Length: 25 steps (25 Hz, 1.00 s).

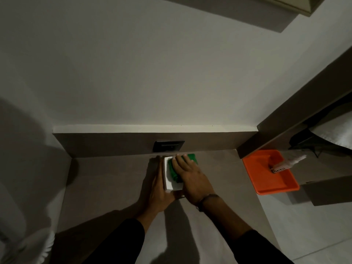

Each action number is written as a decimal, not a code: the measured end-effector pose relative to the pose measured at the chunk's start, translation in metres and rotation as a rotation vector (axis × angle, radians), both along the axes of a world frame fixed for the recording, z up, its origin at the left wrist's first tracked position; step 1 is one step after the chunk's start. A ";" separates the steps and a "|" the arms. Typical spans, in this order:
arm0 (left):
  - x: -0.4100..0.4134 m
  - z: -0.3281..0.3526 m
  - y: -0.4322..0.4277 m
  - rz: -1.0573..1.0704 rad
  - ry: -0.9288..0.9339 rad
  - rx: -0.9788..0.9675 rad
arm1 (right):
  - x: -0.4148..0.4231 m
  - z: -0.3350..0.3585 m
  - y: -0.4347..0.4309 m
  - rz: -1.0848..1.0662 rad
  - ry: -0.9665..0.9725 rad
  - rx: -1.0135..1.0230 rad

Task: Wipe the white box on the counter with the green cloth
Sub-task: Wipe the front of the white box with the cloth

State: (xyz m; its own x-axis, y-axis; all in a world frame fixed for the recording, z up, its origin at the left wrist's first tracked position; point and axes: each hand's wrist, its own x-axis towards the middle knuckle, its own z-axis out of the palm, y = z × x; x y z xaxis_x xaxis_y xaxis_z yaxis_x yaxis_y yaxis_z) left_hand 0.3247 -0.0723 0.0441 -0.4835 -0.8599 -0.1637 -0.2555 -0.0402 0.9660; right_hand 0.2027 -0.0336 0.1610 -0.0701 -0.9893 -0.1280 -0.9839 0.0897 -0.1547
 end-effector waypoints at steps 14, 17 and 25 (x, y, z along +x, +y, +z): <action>-0.002 -0.006 0.004 0.039 -0.054 0.018 | 0.009 0.004 0.019 0.096 -0.025 -0.009; 0.003 -0.012 0.001 0.007 -0.061 0.066 | -0.006 0.010 0.058 0.176 -0.035 -0.033; -0.004 -0.018 -0.001 -0.014 -0.196 0.025 | 0.006 0.009 -0.031 -0.044 -0.033 0.015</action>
